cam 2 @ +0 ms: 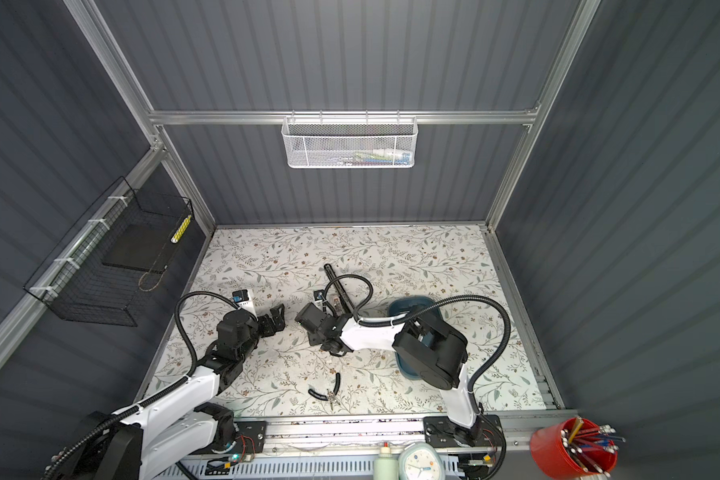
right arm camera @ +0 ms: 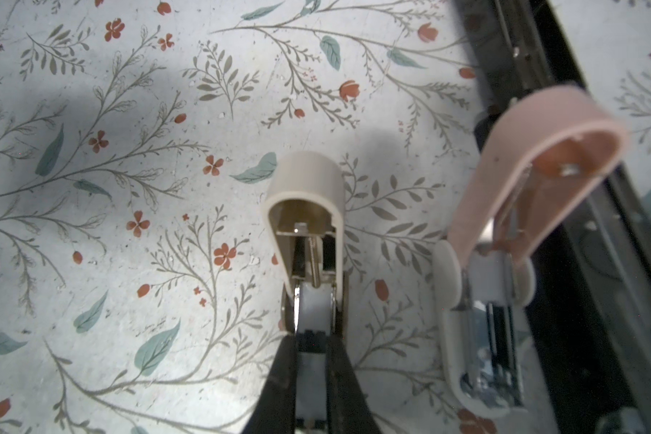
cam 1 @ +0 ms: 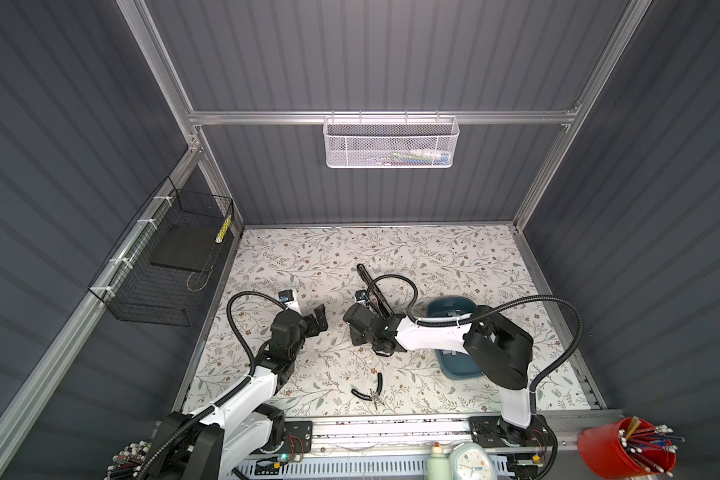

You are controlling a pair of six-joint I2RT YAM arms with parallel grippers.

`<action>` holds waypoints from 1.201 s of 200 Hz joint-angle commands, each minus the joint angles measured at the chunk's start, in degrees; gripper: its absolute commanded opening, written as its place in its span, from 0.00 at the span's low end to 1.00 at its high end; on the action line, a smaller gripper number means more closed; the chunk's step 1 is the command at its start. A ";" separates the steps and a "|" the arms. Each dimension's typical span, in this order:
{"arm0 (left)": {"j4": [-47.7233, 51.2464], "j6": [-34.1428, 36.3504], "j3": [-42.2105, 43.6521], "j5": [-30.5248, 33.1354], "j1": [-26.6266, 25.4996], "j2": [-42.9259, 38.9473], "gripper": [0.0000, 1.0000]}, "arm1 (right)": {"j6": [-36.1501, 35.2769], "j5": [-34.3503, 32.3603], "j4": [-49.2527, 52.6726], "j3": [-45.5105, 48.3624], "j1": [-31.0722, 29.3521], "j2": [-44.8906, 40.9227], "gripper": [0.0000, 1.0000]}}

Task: Load the staples into the stapler

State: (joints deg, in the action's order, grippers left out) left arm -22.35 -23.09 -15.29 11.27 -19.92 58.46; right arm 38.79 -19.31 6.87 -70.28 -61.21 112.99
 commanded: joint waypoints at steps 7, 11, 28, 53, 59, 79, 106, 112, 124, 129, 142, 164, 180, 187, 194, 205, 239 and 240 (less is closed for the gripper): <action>-0.64 0.77 0.70 -0.68 0.14 -0.17 0.99 | 1.10 -0.07 1.41 1.43 -0.47 -1.09 0.24; -0.60 0.77 0.66 -0.65 0.20 -0.12 0.99 | 1.12 -0.04 1.47 1.45 -0.44 -1.10 0.25; -0.64 0.77 0.63 -0.64 0.15 -0.06 0.99 | 1.03 -0.07 1.48 1.43 -0.51 -1.37 0.27; -0.59 0.77 0.70 -0.69 0.14 -0.01 0.99 | 0.77 -0.24 1.69 1.31 -0.51 -2.19 0.32; -0.59 0.74 0.69 -0.72 0.20 -0.01 0.99 | 0.68 -0.29 2.03 1.25 -0.56 -2.60 0.32; -0.52 0.77 0.58 -0.77 0.15 -0.05 0.99 | 0.16 -1.41 3.93 1.43 -0.52 -5.84 0.34; -0.60 1.22 0.23 -1.64 0.16 0.62 0.99 | -0.84 -5.74 8.07 3.31 -0.57 -14.12 0.38; -0.67 1.31 0.18 -1.74 0.07 0.85 0.99 | -1.18 -7.19 9.70 3.55 -0.52 -16.36 0.38; -0.70 1.47 0.00 -2.00 0.09 1.27 0.99 | -1.55 -10.69 13.98 3.92 -0.54 -21.11 0.38; -0.68 1.54 -0.17 -2.27 0.07 1.43 0.99 | -1.48 -12.42 15.05 4.13 -0.46 -23.15 0.39; -0.78 1.71 -0.17 -2.72 0.06 1.47 0.99 | -1.22 -16.80 19.63 5.58 -0.31 -28.85 0.40; -1.03 1.87 0.21 -3.20 0.06 1.05 0.99 | 1.57 -24.45 27.84 7.88 0.80 -37.33 0.45; -0.92 1.94 0.34 -3.58 0.06 0.71 0.99 | 1.63 -26.40 31.56 9.61 3.04 -41.84 0.45; -0.87 1.94 0.40 -3.73 0.06 0.56 0.99 | 1.87 -25.85 32.83 10.64 4.77 -43.46 0.45; -0.78 1.99 0.41 -3.75 0.06 0.61 0.99 | 2.50 -24.15 34.09 11.58 6.93 -44.80 0.43; -0.71 1.97 0.33 -3.72 0.06 0.60 0.99 | 3.30 -20.29 34.96 13.63 11.05 -46.81 0.43; -0.85 2.13 -0.08 -3.37 0.08 1.48 0.99 | 3.17 -10.20 30.58 22.69 21.15 -51.93 0.42; -0.90 2.15 -0.08 -3.36 0.11 1.53 0.99 | 3.11 -9.95 30.44 22.89 21.45 -51.96 0.42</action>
State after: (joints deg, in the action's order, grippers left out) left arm -22.37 -22.22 -15.29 8.25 -19.92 59.77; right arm 41.06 -35.90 36.21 -52.21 -43.86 63.33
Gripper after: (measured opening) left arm 0.992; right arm 0.413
